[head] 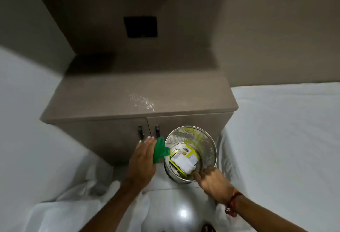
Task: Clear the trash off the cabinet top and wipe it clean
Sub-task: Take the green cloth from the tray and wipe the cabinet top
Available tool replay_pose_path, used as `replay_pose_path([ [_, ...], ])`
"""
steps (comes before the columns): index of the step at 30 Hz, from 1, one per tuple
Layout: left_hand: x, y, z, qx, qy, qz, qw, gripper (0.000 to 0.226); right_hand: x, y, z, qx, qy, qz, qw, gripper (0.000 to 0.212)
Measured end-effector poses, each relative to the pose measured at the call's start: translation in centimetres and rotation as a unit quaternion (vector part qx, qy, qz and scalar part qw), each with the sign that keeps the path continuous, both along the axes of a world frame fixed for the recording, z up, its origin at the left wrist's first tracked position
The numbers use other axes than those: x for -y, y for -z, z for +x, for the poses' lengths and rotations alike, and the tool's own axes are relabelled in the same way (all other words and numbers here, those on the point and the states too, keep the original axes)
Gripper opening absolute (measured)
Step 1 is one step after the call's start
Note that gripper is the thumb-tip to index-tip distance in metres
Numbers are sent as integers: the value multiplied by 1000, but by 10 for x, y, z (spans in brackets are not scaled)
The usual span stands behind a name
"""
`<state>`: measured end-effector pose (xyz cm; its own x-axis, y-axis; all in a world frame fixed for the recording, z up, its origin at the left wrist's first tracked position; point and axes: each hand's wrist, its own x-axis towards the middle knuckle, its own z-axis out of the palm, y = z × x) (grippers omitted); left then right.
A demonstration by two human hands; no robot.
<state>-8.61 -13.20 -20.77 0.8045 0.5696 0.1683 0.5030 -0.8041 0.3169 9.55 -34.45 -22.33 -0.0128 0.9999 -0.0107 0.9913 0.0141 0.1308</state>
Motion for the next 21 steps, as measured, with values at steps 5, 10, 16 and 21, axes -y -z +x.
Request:
replay_pose_path([
  [5,-49,-68,18,77,-46,-8,996,77,0,-29,2,-11,-49,56,997,8],
  [10,-119,-88,36,102,-175,-45,978,72,-9,-34,-3,-12,-54,17,998,19],
  [16,-199,-76,45,115,-288,-110,944,48,-24,-14,-5,-39,-92,25,995,20],
  [21,-221,-65,84,92,-270,-128,950,50,-38,18,1,-62,-111,78,989,15],
])
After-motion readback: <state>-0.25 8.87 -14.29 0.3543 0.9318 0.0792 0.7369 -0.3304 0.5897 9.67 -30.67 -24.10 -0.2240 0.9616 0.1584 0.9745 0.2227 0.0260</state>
